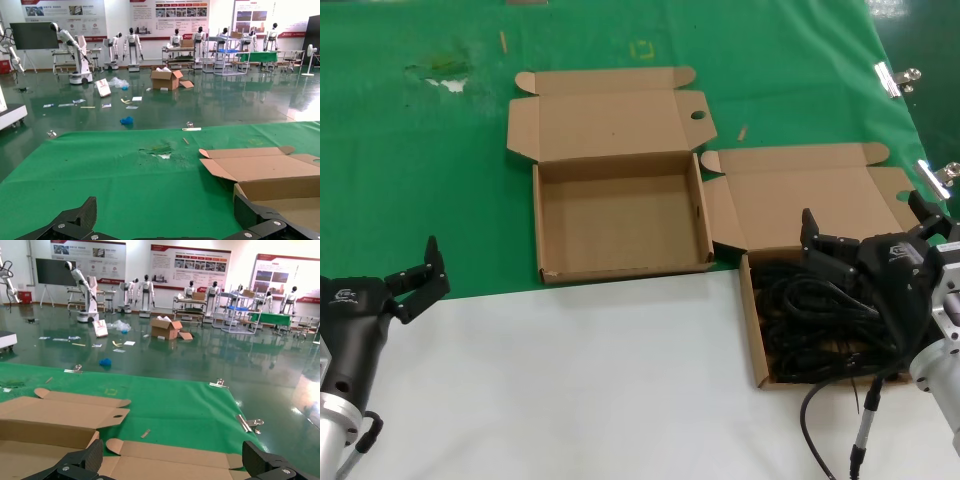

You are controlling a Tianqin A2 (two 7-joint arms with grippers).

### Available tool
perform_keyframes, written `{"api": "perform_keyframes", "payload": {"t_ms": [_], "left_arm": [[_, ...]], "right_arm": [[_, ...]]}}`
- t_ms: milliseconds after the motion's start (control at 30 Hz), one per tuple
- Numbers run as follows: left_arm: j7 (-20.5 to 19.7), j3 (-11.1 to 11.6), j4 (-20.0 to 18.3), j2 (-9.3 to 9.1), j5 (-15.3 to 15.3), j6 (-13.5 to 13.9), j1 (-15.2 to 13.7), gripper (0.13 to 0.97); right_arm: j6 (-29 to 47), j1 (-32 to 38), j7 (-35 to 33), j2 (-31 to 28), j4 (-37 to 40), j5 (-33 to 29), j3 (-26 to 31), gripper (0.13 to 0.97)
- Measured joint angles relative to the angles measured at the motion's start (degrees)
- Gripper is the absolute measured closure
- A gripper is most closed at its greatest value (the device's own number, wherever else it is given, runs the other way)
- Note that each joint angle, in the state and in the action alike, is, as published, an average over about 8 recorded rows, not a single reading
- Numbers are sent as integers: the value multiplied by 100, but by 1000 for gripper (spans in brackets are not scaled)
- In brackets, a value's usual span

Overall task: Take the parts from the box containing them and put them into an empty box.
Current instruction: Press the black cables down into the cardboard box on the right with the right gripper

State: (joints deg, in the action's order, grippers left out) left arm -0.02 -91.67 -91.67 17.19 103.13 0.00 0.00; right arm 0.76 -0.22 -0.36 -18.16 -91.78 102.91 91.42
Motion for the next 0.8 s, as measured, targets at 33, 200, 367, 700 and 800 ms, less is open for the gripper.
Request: {"api": "perform_keyframes", "payload": {"t_ms": [33, 200, 367, 700, 800], "left_arm": [[0, 0, 0, 0, 0, 0, 0, 132], [1, 0, 0, 0, 0, 0, 0, 132], [1, 0, 0, 0, 0, 0, 0, 132], [1, 0, 0, 0, 0, 0, 0, 132], [1, 0, 0, 0, 0, 0, 0, 132]], "right_arm": [[0, 0, 0, 0, 0, 0, 0, 129], [0, 0, 0, 0, 0, 0, 0, 129], [0, 0, 0, 0, 0, 0, 0, 129], [0, 0, 0, 0, 0, 0, 0, 129], [0, 0, 0, 0, 0, 0, 0, 129]]}}
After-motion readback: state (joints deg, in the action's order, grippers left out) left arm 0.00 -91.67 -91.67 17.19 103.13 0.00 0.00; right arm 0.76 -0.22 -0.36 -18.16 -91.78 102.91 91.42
